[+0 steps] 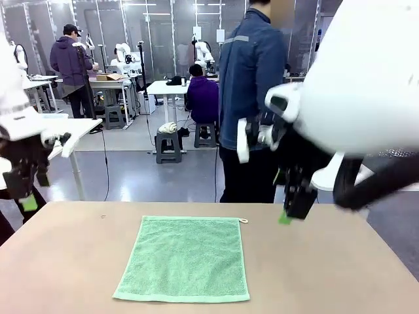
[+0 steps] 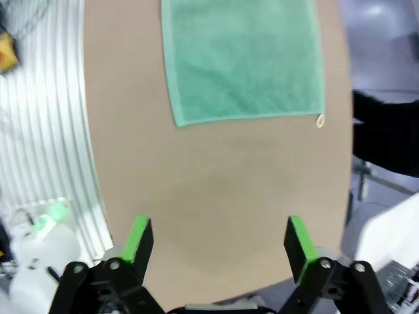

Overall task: Fold the towels and place them in the basket.
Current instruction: When a person lays out a Towel with hook on the table, fold it in half twice.

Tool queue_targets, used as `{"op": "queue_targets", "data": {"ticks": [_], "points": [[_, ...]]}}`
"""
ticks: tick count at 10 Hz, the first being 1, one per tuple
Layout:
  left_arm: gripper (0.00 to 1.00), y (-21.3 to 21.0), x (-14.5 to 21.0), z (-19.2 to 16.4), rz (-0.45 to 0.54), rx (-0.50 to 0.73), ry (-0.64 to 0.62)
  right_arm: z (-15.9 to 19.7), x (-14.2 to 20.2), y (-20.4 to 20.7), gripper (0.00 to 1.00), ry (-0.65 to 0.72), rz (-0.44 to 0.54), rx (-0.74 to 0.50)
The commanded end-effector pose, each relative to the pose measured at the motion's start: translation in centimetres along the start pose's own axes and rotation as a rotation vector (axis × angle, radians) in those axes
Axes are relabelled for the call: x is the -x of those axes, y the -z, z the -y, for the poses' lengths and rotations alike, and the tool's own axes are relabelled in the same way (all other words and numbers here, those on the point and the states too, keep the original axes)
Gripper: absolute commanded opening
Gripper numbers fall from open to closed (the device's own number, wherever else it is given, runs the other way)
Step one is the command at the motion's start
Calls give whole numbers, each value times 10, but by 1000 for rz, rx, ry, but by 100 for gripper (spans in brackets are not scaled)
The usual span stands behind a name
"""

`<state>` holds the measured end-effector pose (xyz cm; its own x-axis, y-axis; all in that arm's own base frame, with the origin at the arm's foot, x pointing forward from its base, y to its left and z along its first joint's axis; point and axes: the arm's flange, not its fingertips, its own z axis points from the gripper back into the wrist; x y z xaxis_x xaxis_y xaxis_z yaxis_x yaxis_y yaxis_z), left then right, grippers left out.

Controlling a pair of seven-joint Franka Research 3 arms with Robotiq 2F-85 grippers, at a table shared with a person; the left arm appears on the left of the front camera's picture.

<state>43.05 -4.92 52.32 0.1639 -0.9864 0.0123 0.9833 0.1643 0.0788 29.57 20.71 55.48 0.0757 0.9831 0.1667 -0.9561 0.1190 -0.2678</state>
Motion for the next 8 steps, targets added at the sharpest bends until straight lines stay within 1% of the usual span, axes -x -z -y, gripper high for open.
{"op": "queue_targets", "data": {"ticks": [1, 3, 4, 5, 6, 7, 8], "points": [[100, 25, 7, 13, -6, -59, -7, 14, 1, 34, 100, 37, -72, -37], [100, 33, 8, 17, 21, -125, 17, 15, -2, 48, 100, 51, -75, -92], [100, 34, 8, 18, 39, -147, 49, 20, -1, 51, 100, 54, -68, -95], [100, 35, 7, 19, 60, -123, 105, 25, 1, 55, 100, 54, -51, -94], [100, 36, 10, 18, 68, -102, 112, 30, 2, 57, 100, 57, -43, -98], [100, 37, 12, 20, 48, -93, 104, 32, 3, 60, 100, 55, -43, -110], [100, 31, 12, 19, 41, -56, 130, 34, 2, 57, 100, 39, -21, -119]]}}
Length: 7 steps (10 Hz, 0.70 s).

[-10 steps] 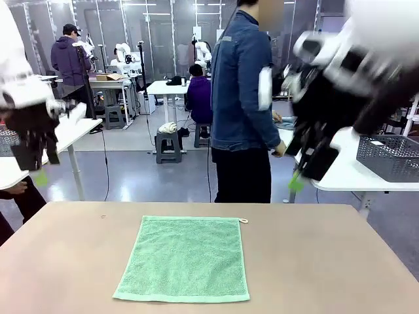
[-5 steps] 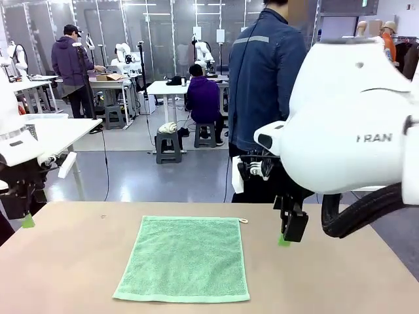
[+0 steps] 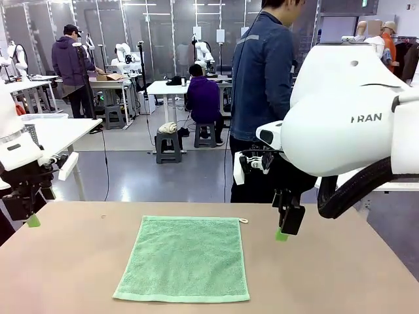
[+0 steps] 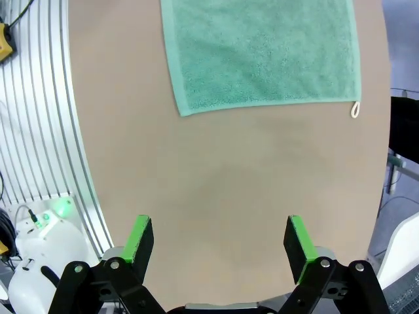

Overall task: Fold the towels and place them in the basket.
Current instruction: When a person lays out a Towel with hook on the table, fold it in half twice.

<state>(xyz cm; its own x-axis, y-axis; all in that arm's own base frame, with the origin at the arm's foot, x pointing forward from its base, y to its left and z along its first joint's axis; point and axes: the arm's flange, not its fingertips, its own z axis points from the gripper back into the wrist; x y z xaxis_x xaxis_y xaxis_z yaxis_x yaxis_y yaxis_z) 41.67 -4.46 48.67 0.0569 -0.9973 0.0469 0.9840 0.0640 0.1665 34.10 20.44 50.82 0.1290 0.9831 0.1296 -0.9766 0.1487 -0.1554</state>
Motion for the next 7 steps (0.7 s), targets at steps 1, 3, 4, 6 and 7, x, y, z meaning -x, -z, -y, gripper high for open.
{"op": "queue_targets", "data": {"ticks": [1, 3, 4, 6, 7], "points": [[100, -1, -3, -1, 0, -13, -15, -2, 1, 0, 100, -1, -5, 3], [100, -1, -3, -1, 0, -13, -15, -2, 1, 0, 100, -1, -5, 3], [100, -1, -3, -1, 0, -13, -15, -2, 1, 0, 100, -1, -5, 3], [100, 0, 0, 0, 1, -1, -4, 0, 0, 0, 100, -1, 0, -2], [100, 12, -32, 12, 0, -24, 51, -6, -14, 8, 100, -26, 20, 9]]}}
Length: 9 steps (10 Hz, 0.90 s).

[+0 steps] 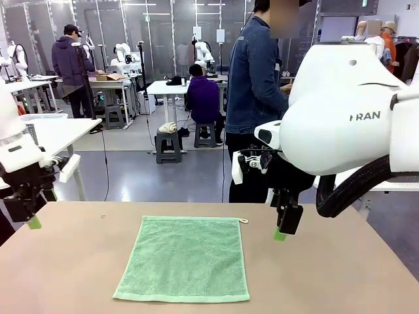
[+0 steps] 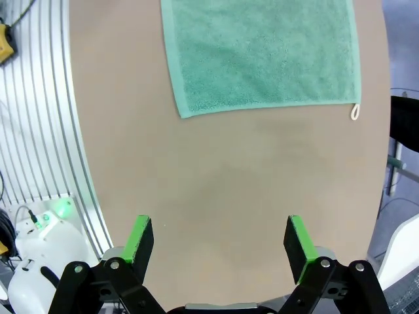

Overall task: Fold the towels and place them in the basket.
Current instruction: When a person lays out a Towel with hook on the table, fold it in half twice.

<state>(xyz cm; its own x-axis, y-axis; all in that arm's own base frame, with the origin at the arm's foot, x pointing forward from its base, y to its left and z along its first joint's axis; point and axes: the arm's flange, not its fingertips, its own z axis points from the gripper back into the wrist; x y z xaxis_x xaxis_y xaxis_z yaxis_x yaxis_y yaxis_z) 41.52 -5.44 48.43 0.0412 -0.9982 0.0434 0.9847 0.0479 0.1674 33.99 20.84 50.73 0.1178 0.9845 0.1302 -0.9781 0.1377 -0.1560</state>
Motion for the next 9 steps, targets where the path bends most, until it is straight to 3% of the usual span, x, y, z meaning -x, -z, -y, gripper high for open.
{"op": "queue_targets", "data": {"ticks": [1, 2, 4, 9], "points": [[100, 23, -53, 23, -35, -41, 68, -12, -22, 19, 100, -20, 20, -6], [100, 38, -79, 36, -77, -45, 85, -22, -34, 33, 100, -18, 13, -30], [100, 70, -115, 62, -65, -71, 87, -43, -50, 62, 100, -16, -9, -50], [100, 127, -137, 112, -28, -102, 74, -65, -63, 122, 100, -18, -66, -17]]}}
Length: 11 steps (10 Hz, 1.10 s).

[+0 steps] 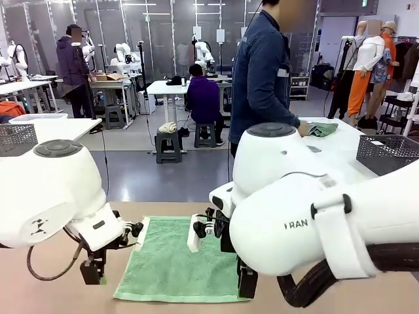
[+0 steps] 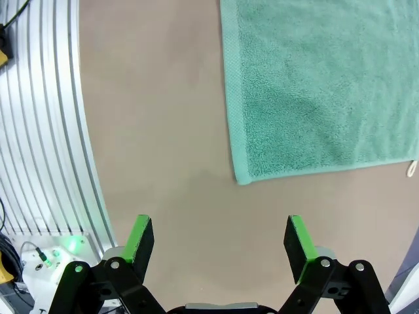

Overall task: Fold the towels and place them in the basket.
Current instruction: When a person lays out a Towel with hook on the table, fold it in half twice.

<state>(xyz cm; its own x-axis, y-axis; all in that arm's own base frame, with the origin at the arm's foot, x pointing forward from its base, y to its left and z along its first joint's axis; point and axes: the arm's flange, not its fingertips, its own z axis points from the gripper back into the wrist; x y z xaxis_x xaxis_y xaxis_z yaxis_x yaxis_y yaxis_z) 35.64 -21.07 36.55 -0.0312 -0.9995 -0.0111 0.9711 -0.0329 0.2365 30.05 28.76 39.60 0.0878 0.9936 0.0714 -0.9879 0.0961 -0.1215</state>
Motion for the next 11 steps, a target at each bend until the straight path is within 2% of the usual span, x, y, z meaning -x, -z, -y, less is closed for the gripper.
{"op": "queue_targets", "data": {"ticks": [1, 6, 11], "points": [[100, 13, 6, 35, 23, -6, 0, 3, -4, 19, 100, 12, -3, 12], [100, 32, 9, 52, 45, 66, 1, 13, 9, 49, 100, -14, -15, -2], [100, 51, 12, 58, 83, 72, 5, 20, 18, 79, 100, -65, -12, 14]]}}
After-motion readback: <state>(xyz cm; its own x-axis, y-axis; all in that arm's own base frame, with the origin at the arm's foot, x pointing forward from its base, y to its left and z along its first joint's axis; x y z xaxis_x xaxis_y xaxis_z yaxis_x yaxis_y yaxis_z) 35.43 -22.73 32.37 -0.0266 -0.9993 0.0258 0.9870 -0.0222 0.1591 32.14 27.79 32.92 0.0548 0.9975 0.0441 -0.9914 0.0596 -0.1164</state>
